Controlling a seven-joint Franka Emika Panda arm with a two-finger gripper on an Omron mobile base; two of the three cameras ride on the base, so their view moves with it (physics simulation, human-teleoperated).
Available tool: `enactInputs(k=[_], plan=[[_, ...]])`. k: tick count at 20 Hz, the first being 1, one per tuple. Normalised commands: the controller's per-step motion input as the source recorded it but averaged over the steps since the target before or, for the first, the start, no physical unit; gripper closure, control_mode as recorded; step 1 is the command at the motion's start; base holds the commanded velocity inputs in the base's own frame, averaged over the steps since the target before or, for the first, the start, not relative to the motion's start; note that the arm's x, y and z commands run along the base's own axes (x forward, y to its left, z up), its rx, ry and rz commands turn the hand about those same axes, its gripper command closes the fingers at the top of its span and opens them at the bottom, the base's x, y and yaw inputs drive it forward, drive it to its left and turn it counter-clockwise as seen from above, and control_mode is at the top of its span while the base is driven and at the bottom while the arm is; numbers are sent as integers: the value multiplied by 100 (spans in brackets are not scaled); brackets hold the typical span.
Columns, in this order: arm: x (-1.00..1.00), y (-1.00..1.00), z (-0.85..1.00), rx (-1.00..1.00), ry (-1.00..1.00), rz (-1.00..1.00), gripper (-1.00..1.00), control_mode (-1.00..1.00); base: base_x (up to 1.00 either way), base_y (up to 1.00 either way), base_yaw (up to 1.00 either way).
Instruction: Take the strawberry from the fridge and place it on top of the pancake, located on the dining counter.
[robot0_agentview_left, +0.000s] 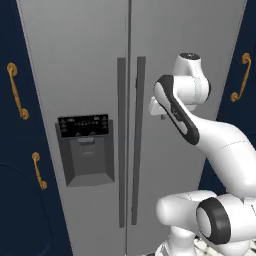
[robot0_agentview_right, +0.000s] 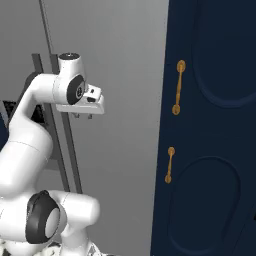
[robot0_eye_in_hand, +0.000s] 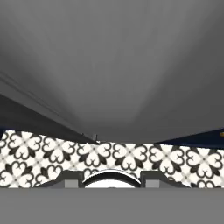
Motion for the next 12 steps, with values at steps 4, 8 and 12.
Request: enactInputs(k=[4, 8, 12], plan=[[0, 0, 0, 0, 0, 0, -100, 100, -27, -5, 0], [0, 0, 0, 0, 0, 0, -100, 100, -64, -6, 0], [0, 0, 0, 0, 0, 0, -100, 100, -62, 8, -1]])
